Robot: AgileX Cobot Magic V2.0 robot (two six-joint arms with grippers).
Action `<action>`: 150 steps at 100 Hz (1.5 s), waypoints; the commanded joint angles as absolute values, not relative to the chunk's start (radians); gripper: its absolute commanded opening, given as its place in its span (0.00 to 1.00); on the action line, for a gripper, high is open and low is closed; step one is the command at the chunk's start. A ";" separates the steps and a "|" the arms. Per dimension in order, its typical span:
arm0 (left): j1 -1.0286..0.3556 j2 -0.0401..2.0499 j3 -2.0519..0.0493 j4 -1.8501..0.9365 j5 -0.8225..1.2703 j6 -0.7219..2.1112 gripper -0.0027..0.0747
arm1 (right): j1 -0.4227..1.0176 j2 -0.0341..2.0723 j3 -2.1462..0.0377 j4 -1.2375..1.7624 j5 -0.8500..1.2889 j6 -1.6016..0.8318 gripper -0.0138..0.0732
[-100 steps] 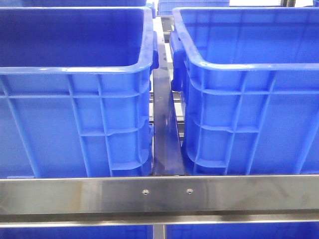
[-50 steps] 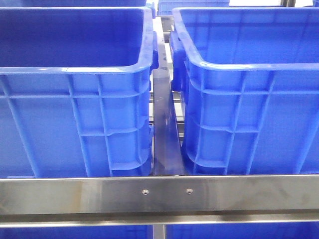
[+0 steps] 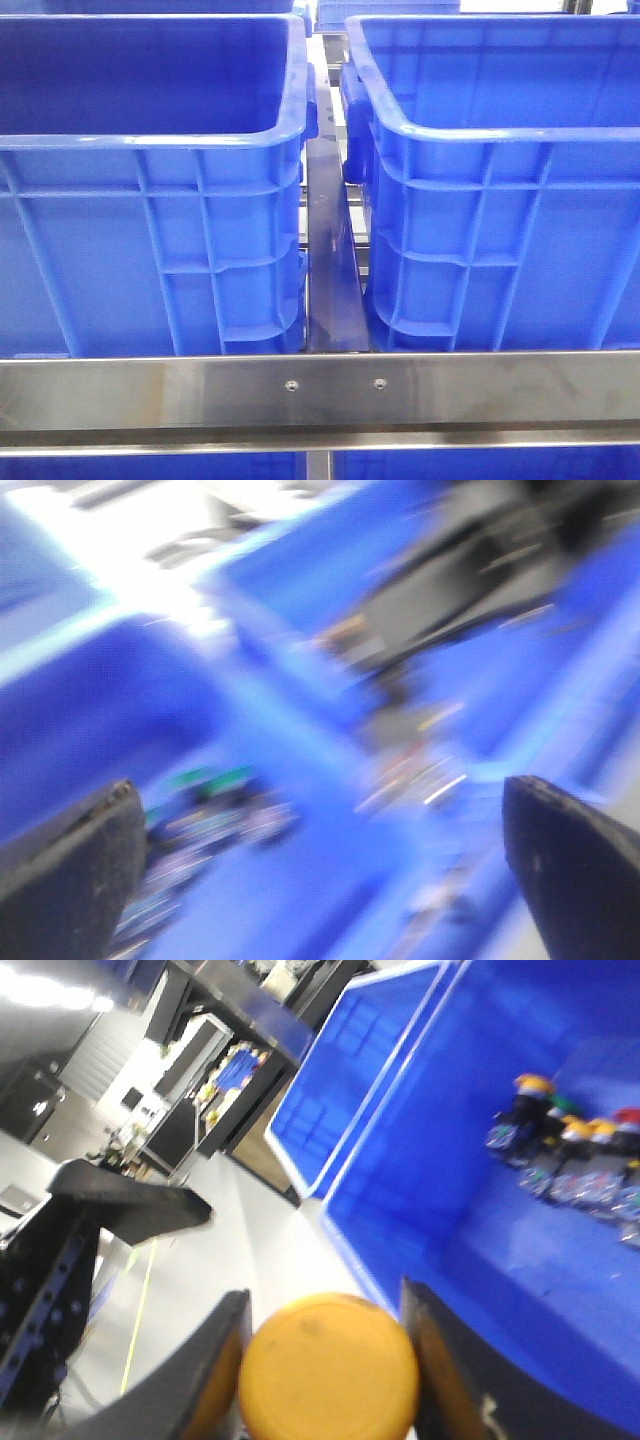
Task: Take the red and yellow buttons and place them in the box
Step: 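Grasp the yellow button with the right gripper, then open the left gripper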
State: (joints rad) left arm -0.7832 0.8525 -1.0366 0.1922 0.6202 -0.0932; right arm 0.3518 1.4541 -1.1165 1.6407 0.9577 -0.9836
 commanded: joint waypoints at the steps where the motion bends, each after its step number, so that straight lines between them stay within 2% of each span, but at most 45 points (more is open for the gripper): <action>1: -0.719 0.782 -1.037 0.280 0.590 -0.161 0.89 | 0.324 1.417 -1.152 1.728 0.992 -0.989 0.18; 38: -0.397 0.442 -0.883 0.370 0.643 -0.252 0.88 | 0.299 1.417 -1.152 1.727 0.990 -0.993 0.18; 67: -0.279 0.160 -0.733 0.369 0.656 -0.306 0.85 | 0.262 1.417 -1.152 1.727 0.990 -1.000 0.18; 77: -0.274 0.100 -0.719 0.369 0.687 -0.306 0.75 | 0.245 1.417 -1.152 1.727 0.990 -1.000 0.18; 84: -0.274 0.078 -0.714 0.369 0.705 -0.306 0.62 | 0.230 1.417 -1.152 1.727 0.990 -1.000 0.18; 109: -0.274 0.071 -0.714 0.369 0.709 -0.306 0.01 | 0.164 1.417 -1.152 1.728 0.993 -1.000 0.18; 150: -0.274 0.071 -0.714 0.369 0.709 -0.306 0.01 | -0.065 1.426 -1.152 1.731 0.877 -1.000 0.18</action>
State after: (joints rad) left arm -0.2764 0.0521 -0.6957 0.3572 0.7816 -0.2955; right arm -0.0148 1.4541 -1.1165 1.6541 0.9012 -0.9888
